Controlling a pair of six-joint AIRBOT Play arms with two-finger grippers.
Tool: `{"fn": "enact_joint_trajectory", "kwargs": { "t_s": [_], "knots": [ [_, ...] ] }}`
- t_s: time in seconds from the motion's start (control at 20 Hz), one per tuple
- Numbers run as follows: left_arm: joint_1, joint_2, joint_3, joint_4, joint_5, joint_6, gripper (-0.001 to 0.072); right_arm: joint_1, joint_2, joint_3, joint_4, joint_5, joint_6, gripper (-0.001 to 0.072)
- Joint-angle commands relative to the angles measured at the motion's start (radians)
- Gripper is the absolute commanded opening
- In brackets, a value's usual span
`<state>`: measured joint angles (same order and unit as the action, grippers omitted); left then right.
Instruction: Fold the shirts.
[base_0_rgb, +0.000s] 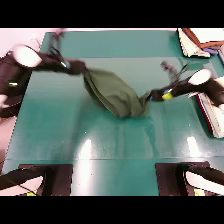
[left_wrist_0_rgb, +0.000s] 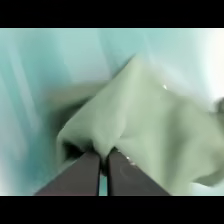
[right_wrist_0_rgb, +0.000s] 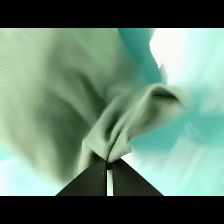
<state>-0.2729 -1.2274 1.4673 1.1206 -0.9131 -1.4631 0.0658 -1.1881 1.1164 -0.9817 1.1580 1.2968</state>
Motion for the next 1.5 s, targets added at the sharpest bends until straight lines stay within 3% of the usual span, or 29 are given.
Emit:
{"fn": "enact_joint_trajectory", "kwargs": {
  "t_s": [0.0, 0.15, 0.35, 0.6, 0.9, 0.95, 1.0, 1.1, 1.25, 1.45],
  "knots": [
    [0.019, 0.183, 0.186, 0.08, -0.005, 0.051, 0.0031, -0.095, 0.196, 0.215, -0.06, 0.118, 0.015, 0.0022],
    [0.015, 0.246, 0.28, 0.073, -0.051, 0.062, 0.0031, -0.139, 0.288, 0.37, -0.058, 0.137, 0.036, 0.0022],
    [0.014, 0.222, 0.244, 0.068, -0.145, 0.061, 0.0031, -0.12, 0.304, 0.437, -0.068, 0.167, 0.094, 0.0022],
    [-0.018, 0.154, 0.008, 0.07, -0.232, 0.089, 0.0031, -0.039, 0.303, 0.253, -0.068, 0.159, 0.115, 0.0022],
    [-0.254, 0.141, -0.288, 0.069, -0.302, 0.149, 0.0044, -0.028, 0.303, 0.068, -0.068, 0.141, 0.12, 0.0022],
    [-0.272, 0.142, -0.286, 0.067, -0.31, 0.148, 0.0352, -0.028, 0.303, 0.057, -0.067, 0.133, 0.12, 0.0022],
    [-0.272, 0.147, -0.274, 0.063, -0.304, 0.137, 0.0606, -0.028, 0.303, 0.05, -0.067, 0.125, 0.12, 0.0022],
    [-0.221, 0.156, -0.214, 0.085, -0.297, 0.104, 0.0609, -0.028, 0.303, 0.05, -0.066, 0.117, 0.12, 0.0022],
    [-0.032, 0.157, -0.133, 0.108, -0.226, 0.015, 0.0609, -0.028, 0.303, 0.05, -0.066, 0.116, 0.12, 0.0022],
    [0.194, 0.082, -0.178, 0.089, -0.179, -0.029, 0.0608, -0.028, 0.303, 0.05, -0.066, 0.093, 0.12, 0.0022]
  ]
}}
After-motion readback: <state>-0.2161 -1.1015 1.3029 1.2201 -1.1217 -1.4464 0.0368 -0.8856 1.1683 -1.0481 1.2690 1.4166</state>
